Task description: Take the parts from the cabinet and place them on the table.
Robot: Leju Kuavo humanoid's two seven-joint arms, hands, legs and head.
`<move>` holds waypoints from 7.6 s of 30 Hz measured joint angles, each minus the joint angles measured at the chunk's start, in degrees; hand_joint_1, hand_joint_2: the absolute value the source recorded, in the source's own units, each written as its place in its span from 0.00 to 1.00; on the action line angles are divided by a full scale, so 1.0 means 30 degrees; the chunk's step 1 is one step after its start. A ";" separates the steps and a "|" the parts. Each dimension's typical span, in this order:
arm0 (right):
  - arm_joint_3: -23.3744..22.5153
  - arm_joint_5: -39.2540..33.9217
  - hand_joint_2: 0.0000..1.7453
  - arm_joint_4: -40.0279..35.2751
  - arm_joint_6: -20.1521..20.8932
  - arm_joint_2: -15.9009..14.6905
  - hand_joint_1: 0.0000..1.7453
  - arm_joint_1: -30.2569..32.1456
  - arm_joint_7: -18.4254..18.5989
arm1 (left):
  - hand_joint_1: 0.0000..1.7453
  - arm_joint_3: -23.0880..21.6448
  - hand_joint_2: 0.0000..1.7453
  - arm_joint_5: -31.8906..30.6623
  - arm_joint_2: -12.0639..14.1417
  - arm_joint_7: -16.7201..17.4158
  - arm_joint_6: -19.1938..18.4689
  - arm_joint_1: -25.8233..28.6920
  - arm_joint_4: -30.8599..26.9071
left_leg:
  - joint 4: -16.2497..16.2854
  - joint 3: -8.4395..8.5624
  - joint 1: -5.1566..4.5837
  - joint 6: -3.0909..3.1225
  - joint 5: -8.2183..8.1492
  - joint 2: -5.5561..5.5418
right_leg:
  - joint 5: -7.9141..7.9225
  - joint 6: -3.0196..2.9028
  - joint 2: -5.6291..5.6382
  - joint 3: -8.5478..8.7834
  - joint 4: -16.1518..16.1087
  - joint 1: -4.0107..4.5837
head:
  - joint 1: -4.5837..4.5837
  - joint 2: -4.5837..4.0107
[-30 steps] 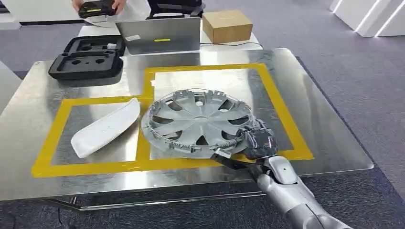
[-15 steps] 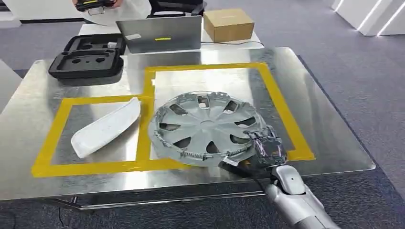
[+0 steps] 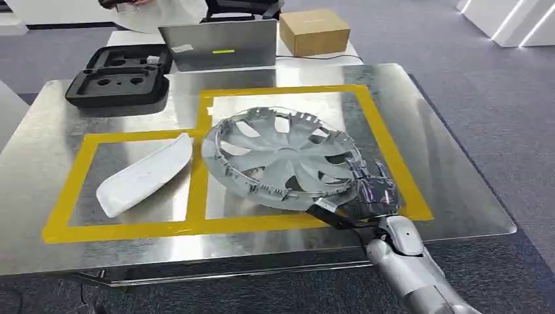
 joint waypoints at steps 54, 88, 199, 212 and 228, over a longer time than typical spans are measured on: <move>0.3571 0.2905 0.00 0.4430 0.6943 -0.1290 0.00 -0.6946 -0.0591 | 0.00 -0.0852 0.00 0.0496 -0.0066 0.0474 -0.0197 -0.0147 0.0000 | 0.0008 -0.0087 -0.0016 0.0050 0.0057 -0.0006 | 0.0049 0.0024 -0.0012 -0.0098 0.0003 -0.0018 | 0.0000 0.0000; 0.1494 0.4584 0.00 0.2041 -0.0845 -0.1551 0.00 -0.4460 0.2331 | 0.00 -0.1465 0.00 0.0809 -0.0204 0.0306 0.0000 -0.0147 0.0000 | 0.0011 -0.0093 -0.0029 0.0055 0.0057 -0.0016 | 0.0047 0.0028 -0.0028 -0.0096 -0.0001 -0.0022 | 0.0000 0.0000; -2.5318 -0.5172 0.00 1.4572 0.2543 0.5173 0.00 0.4598 -0.2470 | 0.00 0.2149 0.00 -0.2157 -0.0437 -0.1545 0.2768 0.1158 -0.0503 | -0.0698 0.2271 0.0265 -0.0452 -0.1324 -0.0013 | 0.1026 0.0281 -0.0568 -0.0450 -0.0348 -0.0211 | -0.0218 0.0000; -2.5449 -0.4786 0.00 1.4666 0.3228 0.5173 0.00 0.4656 -0.2812 | 0.00 0.2033 0.00 -0.2004 -0.0328 -0.1056 0.2047 0.1253 -0.0386 | -0.0644 -0.0609 -0.0443 0.0926 0.1188 0.0239 | -0.0776 -0.0130 -0.0457 0.1891 0.1025 0.0225 | -0.0022 0.0000; -2.5449 -0.4189 0.00 1.4739 0.3840 0.5187 0.00 0.4677 -0.1544 | 0.00 0.2003 0.00 -0.2208 -0.0240 -0.0984 0.1136 0.1313 -0.0291 | 0.1012 0.2024 0.0295 -0.0546 -0.0789 0.0152 | 0.0953 -0.0235 -0.0763 -0.0249 -0.0588 0.0127 | -0.0190 0.0000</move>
